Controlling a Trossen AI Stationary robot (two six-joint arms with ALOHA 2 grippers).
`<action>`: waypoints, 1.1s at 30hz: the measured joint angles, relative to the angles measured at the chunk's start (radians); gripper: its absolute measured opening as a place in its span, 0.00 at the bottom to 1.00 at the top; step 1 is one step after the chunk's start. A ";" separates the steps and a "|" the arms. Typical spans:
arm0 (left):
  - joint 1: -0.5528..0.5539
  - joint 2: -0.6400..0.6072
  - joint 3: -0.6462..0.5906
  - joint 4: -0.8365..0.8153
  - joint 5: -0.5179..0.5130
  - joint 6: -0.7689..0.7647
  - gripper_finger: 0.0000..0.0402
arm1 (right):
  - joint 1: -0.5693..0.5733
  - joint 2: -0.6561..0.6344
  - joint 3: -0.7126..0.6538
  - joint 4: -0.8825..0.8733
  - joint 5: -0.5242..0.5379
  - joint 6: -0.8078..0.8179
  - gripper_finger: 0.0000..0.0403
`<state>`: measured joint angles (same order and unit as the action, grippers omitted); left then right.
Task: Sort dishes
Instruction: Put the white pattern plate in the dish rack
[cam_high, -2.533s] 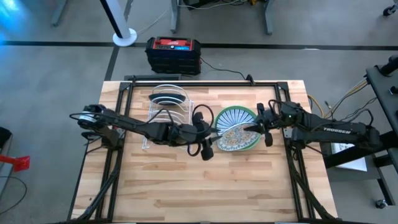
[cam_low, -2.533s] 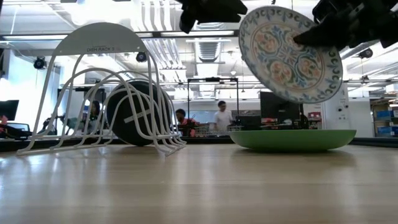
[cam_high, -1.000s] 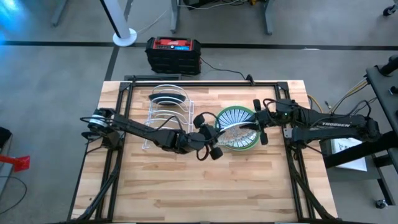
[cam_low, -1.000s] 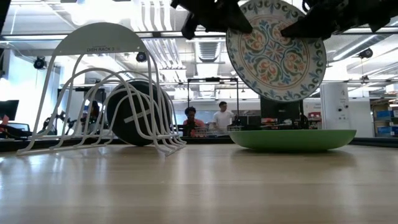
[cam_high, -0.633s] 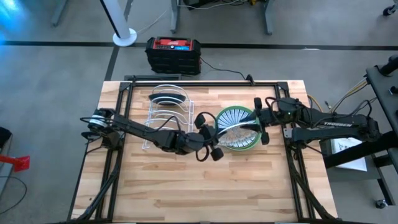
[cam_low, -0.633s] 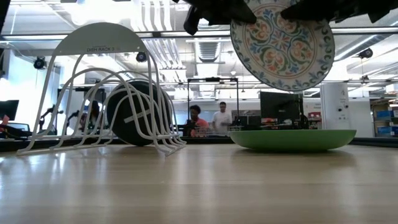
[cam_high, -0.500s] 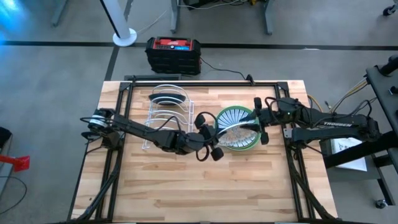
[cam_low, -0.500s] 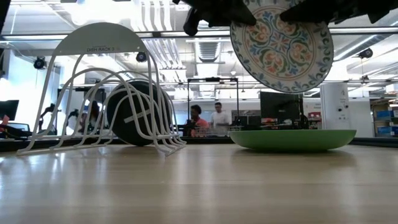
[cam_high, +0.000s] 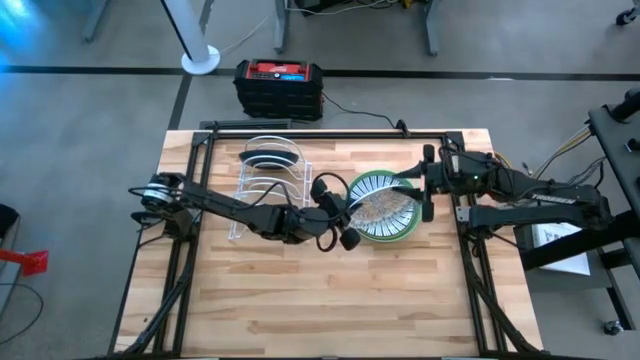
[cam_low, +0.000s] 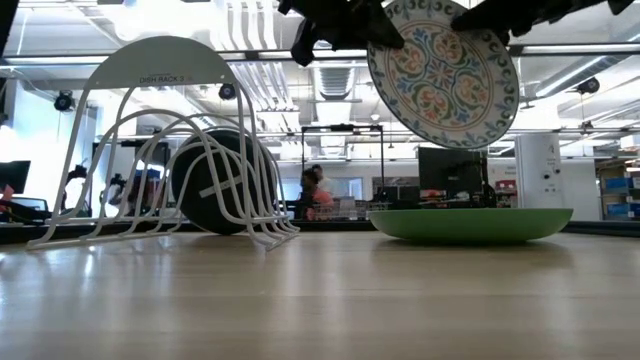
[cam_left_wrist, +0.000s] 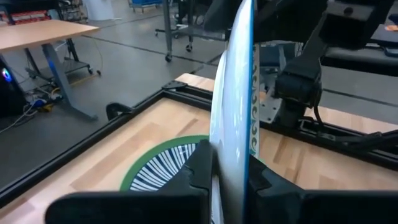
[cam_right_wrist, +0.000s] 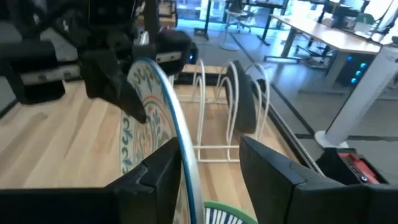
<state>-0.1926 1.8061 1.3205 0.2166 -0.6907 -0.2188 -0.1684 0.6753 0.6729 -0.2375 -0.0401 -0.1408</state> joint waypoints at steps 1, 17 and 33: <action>0.003 -0.003 0.000 -0.001 0.000 0.000 0.03 | -0.001 -0.003 0.011 -0.008 0.002 0.013 0.38; 0.035 -0.143 -0.003 -0.051 -0.045 -0.005 0.03 | 0.144 -0.066 0.043 -0.020 -0.017 -0.067 0.33; 0.109 -0.367 0.006 -0.138 0.231 -0.219 0.03 | 0.435 -0.070 0.041 0.043 0.103 -0.193 0.26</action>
<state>-0.0837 1.4392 1.3266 0.0790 -0.4597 -0.4379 0.2670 0.6052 0.7139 -0.1943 0.0630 -0.3342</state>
